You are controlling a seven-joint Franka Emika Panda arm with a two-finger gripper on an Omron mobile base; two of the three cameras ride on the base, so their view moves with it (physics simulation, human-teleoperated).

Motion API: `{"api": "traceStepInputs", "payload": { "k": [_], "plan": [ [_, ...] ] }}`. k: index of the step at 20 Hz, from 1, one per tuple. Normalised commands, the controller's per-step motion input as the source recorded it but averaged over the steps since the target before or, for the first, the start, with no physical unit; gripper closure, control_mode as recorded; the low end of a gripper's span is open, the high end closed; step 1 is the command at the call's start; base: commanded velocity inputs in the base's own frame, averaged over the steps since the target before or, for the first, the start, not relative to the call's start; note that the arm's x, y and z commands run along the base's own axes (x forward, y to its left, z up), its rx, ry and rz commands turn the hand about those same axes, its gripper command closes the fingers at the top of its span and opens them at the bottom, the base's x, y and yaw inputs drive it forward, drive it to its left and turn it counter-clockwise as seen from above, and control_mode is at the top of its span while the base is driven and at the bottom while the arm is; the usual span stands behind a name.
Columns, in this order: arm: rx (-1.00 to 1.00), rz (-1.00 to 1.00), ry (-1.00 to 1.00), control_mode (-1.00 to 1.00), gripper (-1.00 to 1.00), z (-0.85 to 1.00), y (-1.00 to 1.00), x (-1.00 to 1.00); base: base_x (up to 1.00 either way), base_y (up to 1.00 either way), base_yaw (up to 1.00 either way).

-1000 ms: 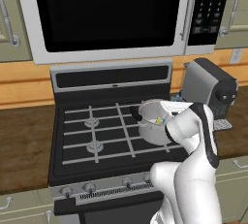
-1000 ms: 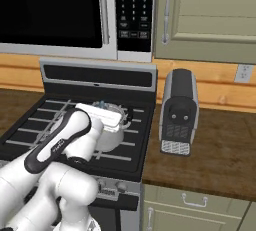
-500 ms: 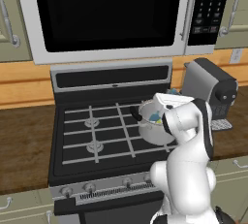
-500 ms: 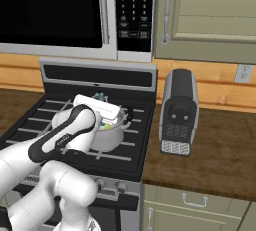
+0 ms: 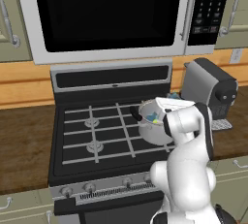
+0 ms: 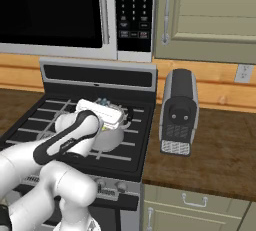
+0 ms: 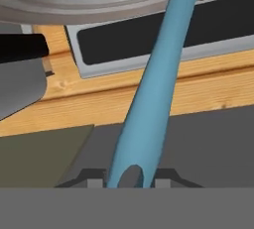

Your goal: Put the lemon wedge and garlic in the pot. Retrieve the spatula and lightly stir the vegetables in the pot.

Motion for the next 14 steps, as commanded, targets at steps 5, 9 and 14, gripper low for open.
{"api": "traceStepInputs", "payload": {
  "k": [5, 9, 14],
  "plan": [
    [0.01, -0.13, 0.04, -1.0, 1.0, 0.22, -0.01, -0.31, 0.0, 0.0, 0.0],
    [0.06, -0.18, 0.01, -1.0, 1.0, 0.82, 0.0, -0.35, 0.0, 0.0, 0.0],
    [0.01, -0.18, 0.21, -1.0, 1.0, 0.12, 0.0, -0.06, 0.0, 0.0, 0.0]
  ]
}}
